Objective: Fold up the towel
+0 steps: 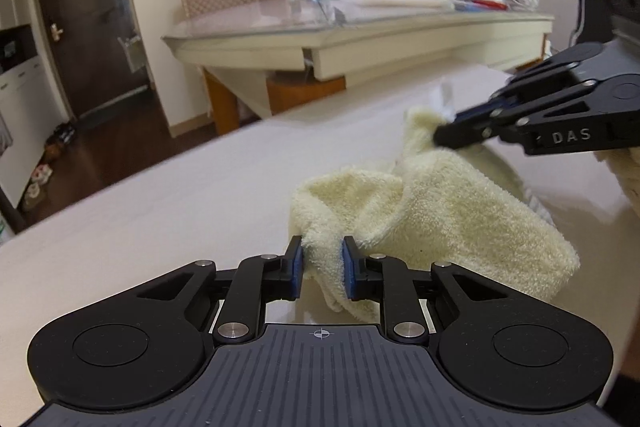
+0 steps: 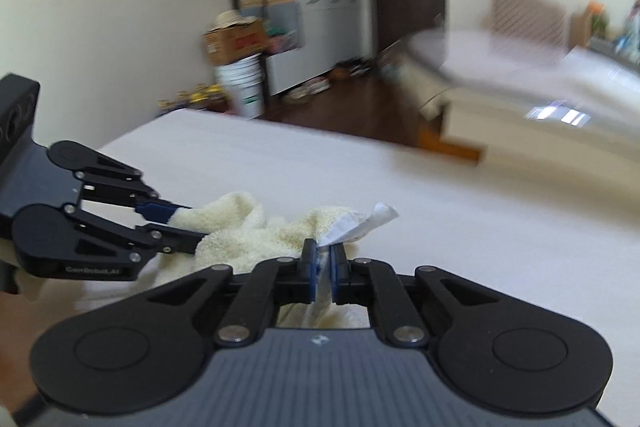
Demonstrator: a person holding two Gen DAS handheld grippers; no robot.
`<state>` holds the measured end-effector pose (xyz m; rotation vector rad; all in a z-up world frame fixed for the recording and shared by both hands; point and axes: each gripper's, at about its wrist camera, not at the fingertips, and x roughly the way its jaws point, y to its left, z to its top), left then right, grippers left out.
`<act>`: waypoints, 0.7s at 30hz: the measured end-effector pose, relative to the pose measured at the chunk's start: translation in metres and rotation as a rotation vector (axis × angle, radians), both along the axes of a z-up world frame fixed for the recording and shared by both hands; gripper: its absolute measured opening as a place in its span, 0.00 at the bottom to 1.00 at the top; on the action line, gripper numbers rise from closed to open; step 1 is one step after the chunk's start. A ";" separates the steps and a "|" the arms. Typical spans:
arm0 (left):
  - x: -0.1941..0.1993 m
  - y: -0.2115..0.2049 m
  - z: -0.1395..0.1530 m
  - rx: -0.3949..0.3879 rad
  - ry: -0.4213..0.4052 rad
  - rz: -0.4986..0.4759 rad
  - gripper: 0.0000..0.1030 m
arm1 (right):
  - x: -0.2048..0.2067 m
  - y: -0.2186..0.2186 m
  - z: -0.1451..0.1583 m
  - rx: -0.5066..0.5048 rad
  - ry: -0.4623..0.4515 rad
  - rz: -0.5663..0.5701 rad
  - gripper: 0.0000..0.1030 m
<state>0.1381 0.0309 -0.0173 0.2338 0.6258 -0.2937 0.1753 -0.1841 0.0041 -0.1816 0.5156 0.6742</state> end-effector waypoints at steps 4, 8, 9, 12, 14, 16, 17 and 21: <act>0.004 0.000 0.013 0.014 -0.031 -0.008 0.26 | -0.009 -0.006 0.020 0.027 -0.106 -0.006 0.07; -0.016 0.018 0.021 0.025 -0.032 -0.005 0.43 | -0.039 -0.002 0.028 0.056 -0.144 0.142 0.07; -0.023 0.025 0.022 0.027 -0.028 0.002 0.46 | -0.046 0.001 0.027 0.055 -0.149 0.185 0.07; -0.045 0.045 0.024 0.031 -0.016 0.022 0.52 | -0.080 0.019 0.015 0.010 -0.183 0.346 0.07; -0.058 0.057 0.024 0.043 -0.009 0.040 0.53 | -0.103 0.031 0.002 -0.038 -0.189 0.437 0.07; -0.069 0.068 0.025 0.047 0.005 0.068 0.53 | -0.123 0.041 -0.010 -0.086 -0.188 0.504 0.07; -0.073 0.073 0.026 0.037 0.013 0.074 0.53 | -0.133 0.046 -0.016 -0.106 -0.180 0.532 0.07; -0.085 0.074 0.032 -0.006 0.017 0.072 0.55 | -0.157 0.052 -0.027 -0.133 -0.143 0.614 0.08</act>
